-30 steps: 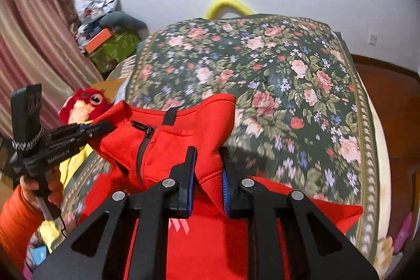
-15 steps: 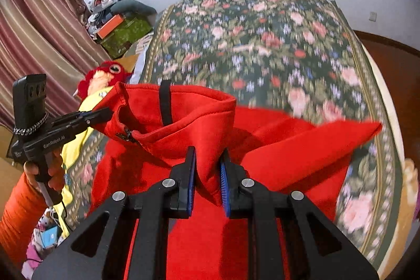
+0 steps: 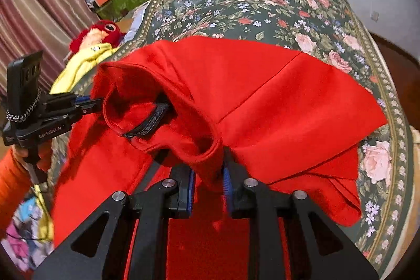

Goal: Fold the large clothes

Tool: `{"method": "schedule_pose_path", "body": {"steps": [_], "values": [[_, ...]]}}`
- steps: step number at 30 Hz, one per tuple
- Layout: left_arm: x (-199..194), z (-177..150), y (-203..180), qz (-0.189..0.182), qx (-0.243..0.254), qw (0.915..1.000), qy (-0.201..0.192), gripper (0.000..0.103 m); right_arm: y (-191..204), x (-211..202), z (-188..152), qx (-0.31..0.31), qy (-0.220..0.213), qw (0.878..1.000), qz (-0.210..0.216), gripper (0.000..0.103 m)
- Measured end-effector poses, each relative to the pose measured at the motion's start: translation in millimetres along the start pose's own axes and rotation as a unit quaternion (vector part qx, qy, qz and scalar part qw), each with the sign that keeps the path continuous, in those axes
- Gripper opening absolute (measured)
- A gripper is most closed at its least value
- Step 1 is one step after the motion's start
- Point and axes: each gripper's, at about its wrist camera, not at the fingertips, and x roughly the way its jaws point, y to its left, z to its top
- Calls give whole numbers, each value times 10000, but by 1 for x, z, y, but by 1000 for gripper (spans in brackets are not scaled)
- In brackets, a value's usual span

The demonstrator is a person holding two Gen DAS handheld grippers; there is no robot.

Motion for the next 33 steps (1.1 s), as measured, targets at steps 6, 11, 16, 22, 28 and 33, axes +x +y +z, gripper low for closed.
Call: {"method": "schedule_pose_path", "body": {"steps": [6, 11, 16, 22, 28, 33], "values": [[-19, -20, -7, 224, 229, 9995, -25, 39, 6, -12, -12, -195, 114, 9995, -230, 26], [-51, -20, 3, 247, 60, 9995, -200, 46, 3, -31, -16, -75, 132, 9999, -61, 26], [-81, -1, 19, 510, -202, 9969, -564, 53, -5, -59, -5, 53, -321, 9993, -207, 31], [-85, 31, 44, 837, -549, 9913, -850, 65, -12, -65, 23, 163, -752, 9961, -441, 46], [-37, 58, 59, 610, -1004, 9916, -538, 66, -18, -36, 48, 435, -586, 9973, -67, 53], [8, 60, 46, 459, -870, 9951, -55, 66, -22, -1, 50, 676, -222, 9974, 124, 53]]}}
